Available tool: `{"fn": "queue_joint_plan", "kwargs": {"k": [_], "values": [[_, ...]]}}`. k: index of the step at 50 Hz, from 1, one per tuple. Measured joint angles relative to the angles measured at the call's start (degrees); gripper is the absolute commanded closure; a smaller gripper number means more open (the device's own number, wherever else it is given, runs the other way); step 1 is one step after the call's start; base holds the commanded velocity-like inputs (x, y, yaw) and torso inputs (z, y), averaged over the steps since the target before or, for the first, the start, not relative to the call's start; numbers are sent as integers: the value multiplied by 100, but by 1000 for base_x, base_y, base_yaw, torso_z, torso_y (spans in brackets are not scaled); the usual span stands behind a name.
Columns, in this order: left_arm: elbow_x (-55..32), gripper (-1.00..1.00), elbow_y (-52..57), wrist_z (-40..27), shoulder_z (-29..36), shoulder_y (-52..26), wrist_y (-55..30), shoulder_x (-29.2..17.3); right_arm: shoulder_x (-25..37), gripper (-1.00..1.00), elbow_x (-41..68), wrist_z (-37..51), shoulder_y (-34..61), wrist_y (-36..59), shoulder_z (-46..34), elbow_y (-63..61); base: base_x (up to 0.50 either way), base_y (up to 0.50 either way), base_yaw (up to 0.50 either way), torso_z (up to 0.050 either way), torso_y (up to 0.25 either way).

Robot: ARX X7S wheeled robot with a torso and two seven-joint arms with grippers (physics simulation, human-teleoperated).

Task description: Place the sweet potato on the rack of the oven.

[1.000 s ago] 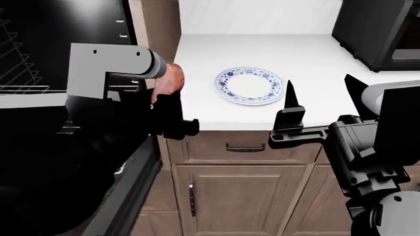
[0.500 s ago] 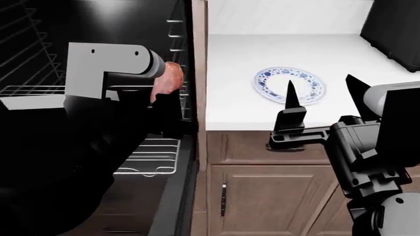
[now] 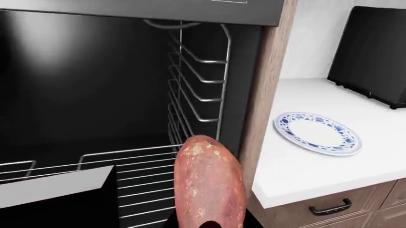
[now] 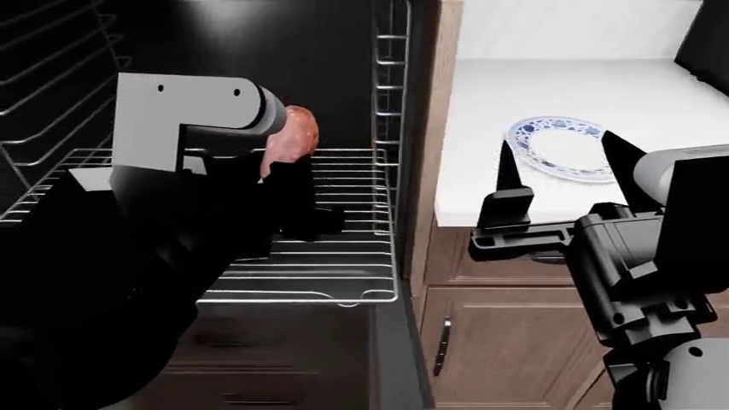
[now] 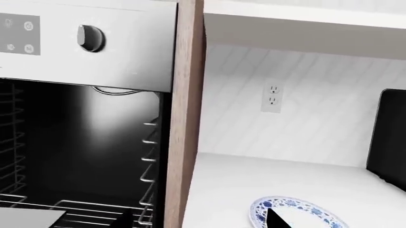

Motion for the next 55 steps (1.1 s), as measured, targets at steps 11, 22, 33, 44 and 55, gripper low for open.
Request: {"fn": "queue_joint_plan", "kwargs": {"k": [11, 22, 33, 44, 55], "values": [[-5, 100, 7, -4, 31, -23, 35, -24, 34, -100, 20, 13, -8, -34, -4, -7, 0, 387, 0, 0, 0], [42, 100, 5, 36, 47, -7, 68, -54, 40, -100, -12, -7, -16, -70, -37, -2, 0, 388, 0, 0, 0], [101, 100, 2, 82, 63, 19, 98, -78, 53, -100, -38, -17, -44, -112, -62, -10, 0, 359, 0, 0, 0], [157, 100, -33, 130, 91, 11, 116, -93, 73, -100, -61, -38, -57, -150, -85, -2, 0, 123, 0, 0, 0], [343, 100, -372, 379, 124, -41, 135, -66, 72, -100, -140, -108, -79, -214, -105, 18, 0, 0, 0, 0, 0]]}}
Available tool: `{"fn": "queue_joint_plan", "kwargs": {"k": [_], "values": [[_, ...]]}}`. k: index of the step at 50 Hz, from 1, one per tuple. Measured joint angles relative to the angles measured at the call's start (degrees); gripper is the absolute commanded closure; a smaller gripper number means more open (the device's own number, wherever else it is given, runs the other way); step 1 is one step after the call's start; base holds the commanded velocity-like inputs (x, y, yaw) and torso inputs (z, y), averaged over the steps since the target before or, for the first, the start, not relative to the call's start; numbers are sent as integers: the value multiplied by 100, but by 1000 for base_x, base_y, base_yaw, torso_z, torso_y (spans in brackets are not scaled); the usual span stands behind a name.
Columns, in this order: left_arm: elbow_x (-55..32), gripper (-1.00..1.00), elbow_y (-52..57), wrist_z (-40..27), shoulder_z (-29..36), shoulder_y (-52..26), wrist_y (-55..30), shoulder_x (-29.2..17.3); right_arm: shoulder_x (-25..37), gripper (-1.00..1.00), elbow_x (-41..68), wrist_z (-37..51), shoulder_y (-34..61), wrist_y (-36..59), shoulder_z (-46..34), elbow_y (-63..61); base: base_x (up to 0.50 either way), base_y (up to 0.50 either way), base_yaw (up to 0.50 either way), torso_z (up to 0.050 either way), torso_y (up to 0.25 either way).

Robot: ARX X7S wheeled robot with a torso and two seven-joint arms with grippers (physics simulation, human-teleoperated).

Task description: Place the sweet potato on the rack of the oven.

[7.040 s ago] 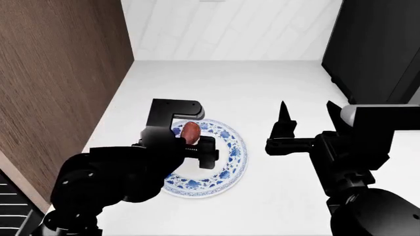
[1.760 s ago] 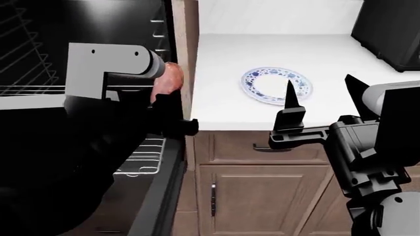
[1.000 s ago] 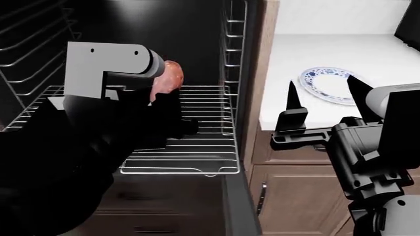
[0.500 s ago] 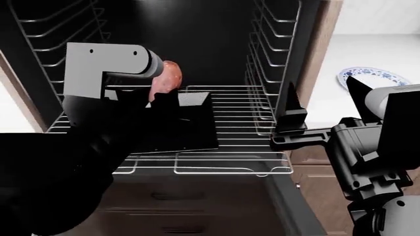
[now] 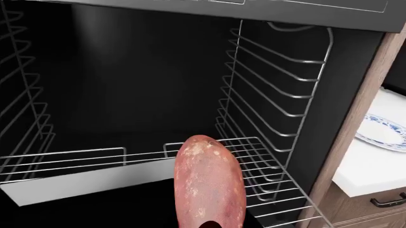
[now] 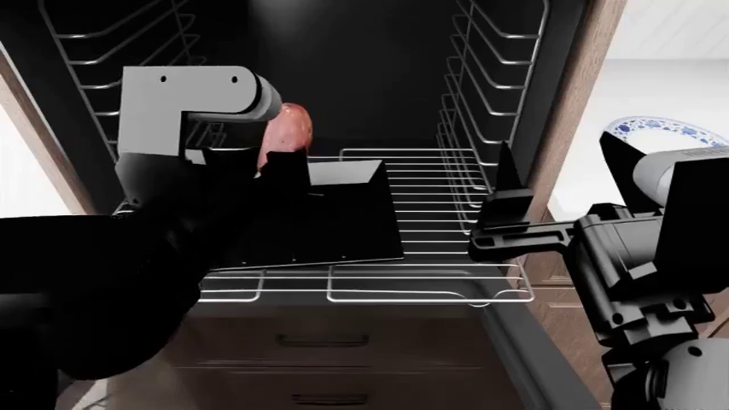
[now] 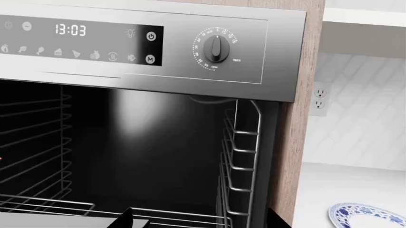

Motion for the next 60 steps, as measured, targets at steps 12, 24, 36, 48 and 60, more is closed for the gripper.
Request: {"fn": "queue_joint_plan", "kwargs": {"k": [12, 24, 36, 48, 60], "values": [[770, 100, -1074, 820, 210, -234, 28, 176, 0, -100, -113, -71, -10, -51, -45, 34, 0, 0, 0, 0, 0], [1518, 100, -2068, 1554, 486, -362, 190, 402, 2, -100, -187, -120, -22, -105, -74, 73, 0, 0, 0, 0, 1], [1842, 100, -2742, 1868, 633, -413, 314, 580, 22, -100, -223, -130, -55, -158, -80, 86, 0, 0, 0, 0, 0], [2106, 100, -3306, 2100, 798, -427, 420, 722, 24, -100, -362, -216, -136, -237, -110, 128, 0, 0, 0, 0, 0], [2403, 100, -3689, 2268, 950, -426, 593, 830, 31, -100, -494, -298, -223, -311, -143, 163, 0, 0, 0, 0, 0]]}}
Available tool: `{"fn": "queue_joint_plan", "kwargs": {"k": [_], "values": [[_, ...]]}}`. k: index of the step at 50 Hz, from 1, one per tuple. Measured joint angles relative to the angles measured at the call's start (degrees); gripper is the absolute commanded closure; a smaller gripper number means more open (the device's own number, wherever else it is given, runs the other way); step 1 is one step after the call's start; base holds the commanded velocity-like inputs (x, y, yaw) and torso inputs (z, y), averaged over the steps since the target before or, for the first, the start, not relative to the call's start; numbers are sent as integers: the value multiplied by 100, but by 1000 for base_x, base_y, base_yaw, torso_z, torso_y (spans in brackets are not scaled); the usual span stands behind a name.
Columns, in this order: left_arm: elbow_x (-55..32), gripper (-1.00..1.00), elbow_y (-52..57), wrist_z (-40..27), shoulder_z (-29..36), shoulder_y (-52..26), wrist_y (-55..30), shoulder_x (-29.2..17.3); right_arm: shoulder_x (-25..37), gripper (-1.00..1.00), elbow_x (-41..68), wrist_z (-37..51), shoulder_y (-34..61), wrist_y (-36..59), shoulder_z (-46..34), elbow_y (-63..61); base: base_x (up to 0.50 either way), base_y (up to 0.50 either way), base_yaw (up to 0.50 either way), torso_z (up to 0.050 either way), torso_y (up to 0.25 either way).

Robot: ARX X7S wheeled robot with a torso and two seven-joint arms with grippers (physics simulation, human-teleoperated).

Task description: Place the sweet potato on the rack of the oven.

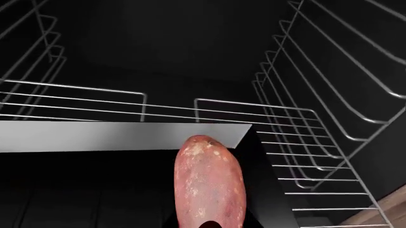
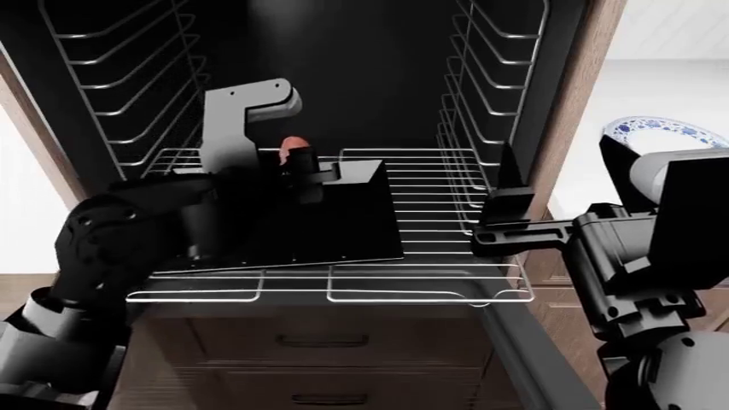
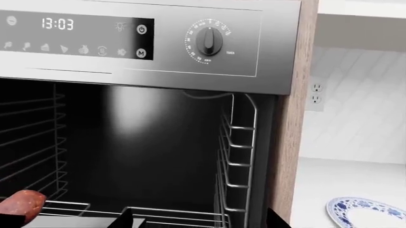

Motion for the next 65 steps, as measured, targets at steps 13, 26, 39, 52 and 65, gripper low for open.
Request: {"fn": "queue_joint_plan", "kwargs": {"k": [13, 26, 39, 52, 65], "values": [[303, 100, -428, 161, 109, -21, 237, 102, -8, -100, -183, -127, -78, -87, -63, 81, 0, 0, 0, 0, 1], [457, 100, -670, 147, 141, -4, 393, 143, 0, -100, -286, -198, -128, -157, -100, 133, 0, 0, 0, 0, 0], [544, 100, -863, 146, 207, -9, 427, 172, 8, -100, -359, -242, -147, -206, -136, 188, 0, 0, 0, 0, 0], [558, 100, -950, 148, 244, -24, 431, 194, 25, -100, -400, -265, -174, -254, -156, 205, 0, 0, 0, 0, 1], [522, -100, -988, 183, 248, -44, 442, 202, 37, -100, -413, -264, -180, -281, -182, 213, 0, 0, 0, 0, 0]]}}
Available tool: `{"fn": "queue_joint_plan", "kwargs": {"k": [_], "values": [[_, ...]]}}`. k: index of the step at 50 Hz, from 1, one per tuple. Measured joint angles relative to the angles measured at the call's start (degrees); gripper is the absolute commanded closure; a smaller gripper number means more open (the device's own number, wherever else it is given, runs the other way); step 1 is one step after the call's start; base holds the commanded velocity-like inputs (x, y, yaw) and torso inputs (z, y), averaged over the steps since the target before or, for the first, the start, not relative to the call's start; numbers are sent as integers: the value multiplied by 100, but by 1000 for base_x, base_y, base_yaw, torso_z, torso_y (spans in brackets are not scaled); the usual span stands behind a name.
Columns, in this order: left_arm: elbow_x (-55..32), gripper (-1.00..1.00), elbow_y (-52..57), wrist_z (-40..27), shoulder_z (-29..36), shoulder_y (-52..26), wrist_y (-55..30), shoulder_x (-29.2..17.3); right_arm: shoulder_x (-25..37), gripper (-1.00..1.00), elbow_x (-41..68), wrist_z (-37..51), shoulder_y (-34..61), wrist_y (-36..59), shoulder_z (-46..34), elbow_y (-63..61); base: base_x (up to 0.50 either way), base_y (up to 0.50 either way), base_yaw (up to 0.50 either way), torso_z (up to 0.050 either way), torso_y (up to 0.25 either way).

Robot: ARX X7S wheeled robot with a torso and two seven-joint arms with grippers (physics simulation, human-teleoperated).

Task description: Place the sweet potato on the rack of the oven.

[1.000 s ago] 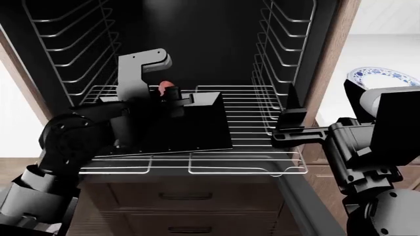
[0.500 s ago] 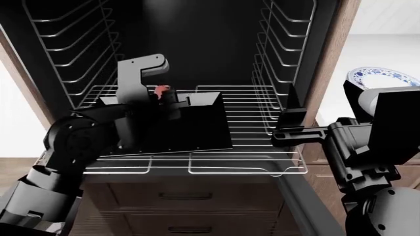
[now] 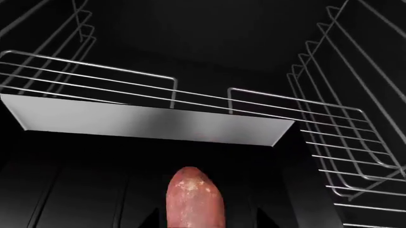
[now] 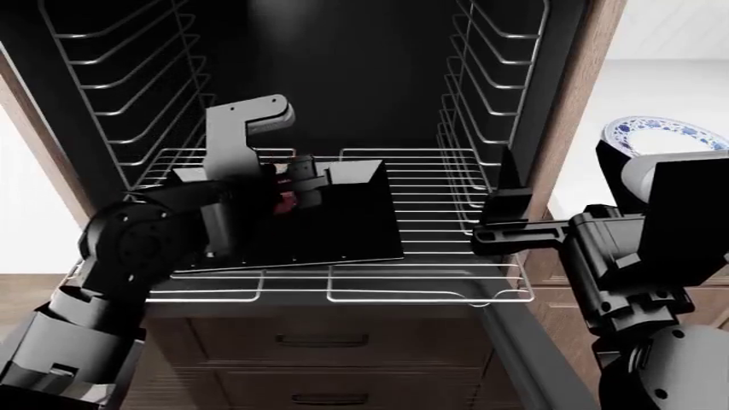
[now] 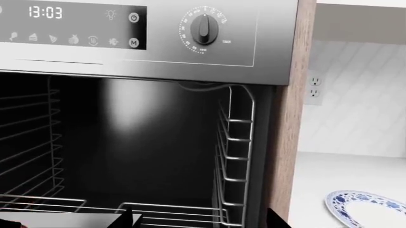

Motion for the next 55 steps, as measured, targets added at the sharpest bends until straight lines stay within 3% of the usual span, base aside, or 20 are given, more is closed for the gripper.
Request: {"fn": "queue_joint_plan", "kwargs": {"k": [23, 40, 55], "values": [[-243, -100, 663, -112, -157, -40, 28, -141, 49, -100, 67, 61, -16, -42, 10, -39, 0, 0, 0, 0, 0], [-1703, -100, 2586, -1452, -657, -169, -547, -668, 138, -100, 566, 476, 249, 100, 84, -158, 0, 0, 0, 0, 0], [-3026, -100, 4072, -2541, -1119, -74, -563, -1170, 260, -100, 1079, 919, 436, 161, 187, -339, 0, 0, 0, 0, 0]]}}
